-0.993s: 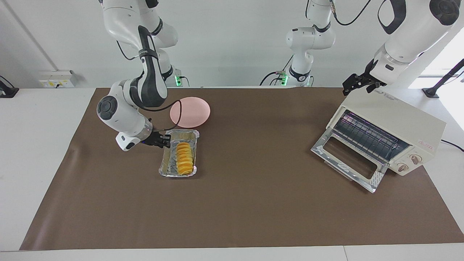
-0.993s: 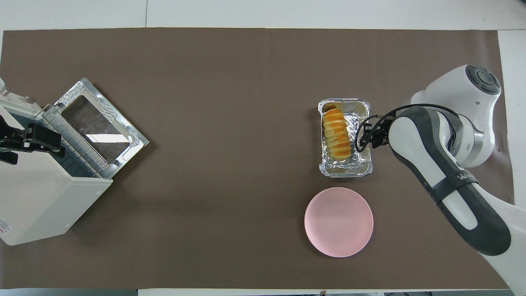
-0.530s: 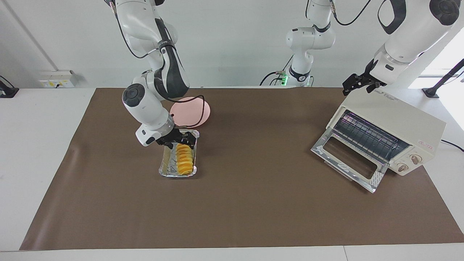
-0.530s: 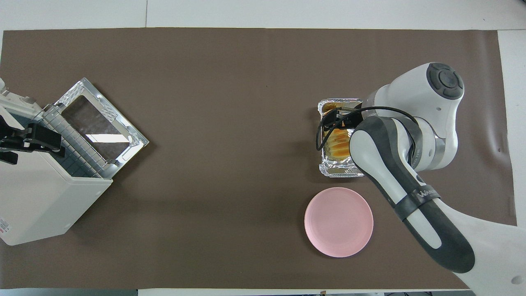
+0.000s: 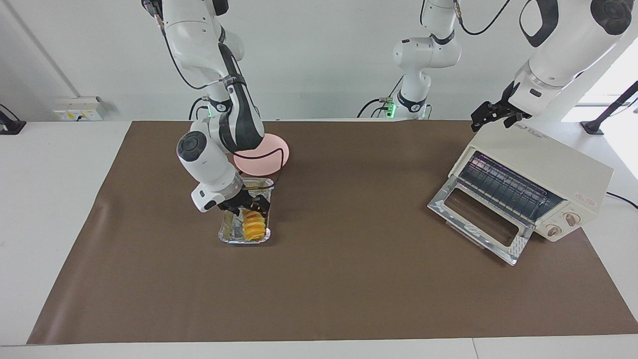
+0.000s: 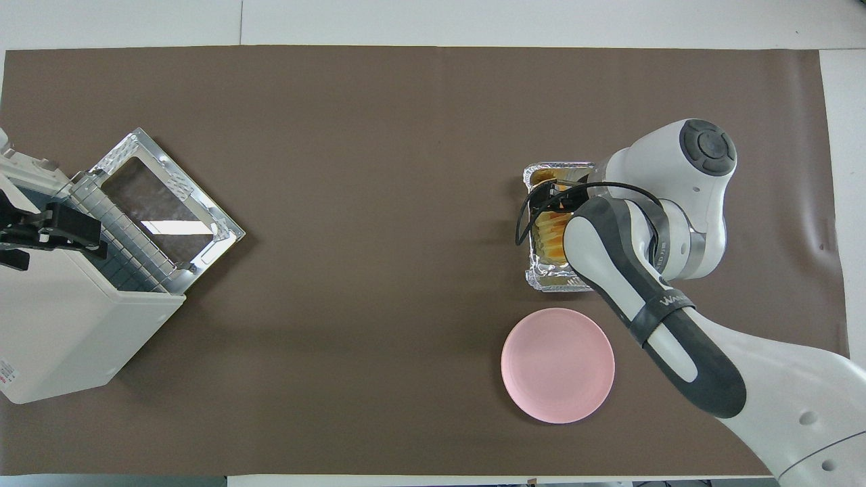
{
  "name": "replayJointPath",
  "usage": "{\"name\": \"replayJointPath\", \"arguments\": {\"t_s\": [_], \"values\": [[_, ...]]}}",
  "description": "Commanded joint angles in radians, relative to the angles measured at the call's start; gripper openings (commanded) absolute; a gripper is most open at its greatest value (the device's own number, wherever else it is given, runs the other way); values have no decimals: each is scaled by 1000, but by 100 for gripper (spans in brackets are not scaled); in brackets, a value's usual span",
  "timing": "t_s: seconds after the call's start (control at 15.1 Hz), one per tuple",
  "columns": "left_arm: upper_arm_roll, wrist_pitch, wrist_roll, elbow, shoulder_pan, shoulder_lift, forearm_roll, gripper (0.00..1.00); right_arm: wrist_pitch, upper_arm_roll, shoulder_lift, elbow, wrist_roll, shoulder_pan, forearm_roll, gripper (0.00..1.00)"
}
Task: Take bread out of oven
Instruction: 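Lift the bread rolls and carry them onto the pink plate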
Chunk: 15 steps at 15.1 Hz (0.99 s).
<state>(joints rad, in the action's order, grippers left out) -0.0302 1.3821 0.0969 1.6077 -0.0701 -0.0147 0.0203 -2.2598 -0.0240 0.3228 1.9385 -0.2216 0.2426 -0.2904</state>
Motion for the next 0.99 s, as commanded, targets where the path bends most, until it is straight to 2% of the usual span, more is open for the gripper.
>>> {"name": "replayJointPath", "arguments": {"t_s": [0.0, 0.13, 0.4, 0.46, 0.6, 0.86, 0.93], "values": [[7, 18, 1, 34, 9, -28, -11, 100, -24, 7, -11, 33, 2, -5, -9, 77], [7, 18, 1, 34, 9, -28, -11, 100, -40, 6, -10, 37, 5, -5, -10, 61], [7, 20, 1, 34, 9, -28, -11, 100, -66, 7, -10, 50, 18, -3, -9, 5], [7, 18, 1, 34, 9, -28, -11, 100, -57, 7, -7, 40, 33, -5, -7, 0], [7, 18, 1, 34, 9, -28, -11, 100, -17, 6, -8, 1, 59, -8, -3, 0], [7, 18, 1, 34, 9, -28, -11, 100, 275, -5, -39, -182, 47, -12, 34, 0], [7, 18, 1, 34, 9, -28, -11, 100, 336, -5, -59, -199, 38, -14, 54, 0]]}}
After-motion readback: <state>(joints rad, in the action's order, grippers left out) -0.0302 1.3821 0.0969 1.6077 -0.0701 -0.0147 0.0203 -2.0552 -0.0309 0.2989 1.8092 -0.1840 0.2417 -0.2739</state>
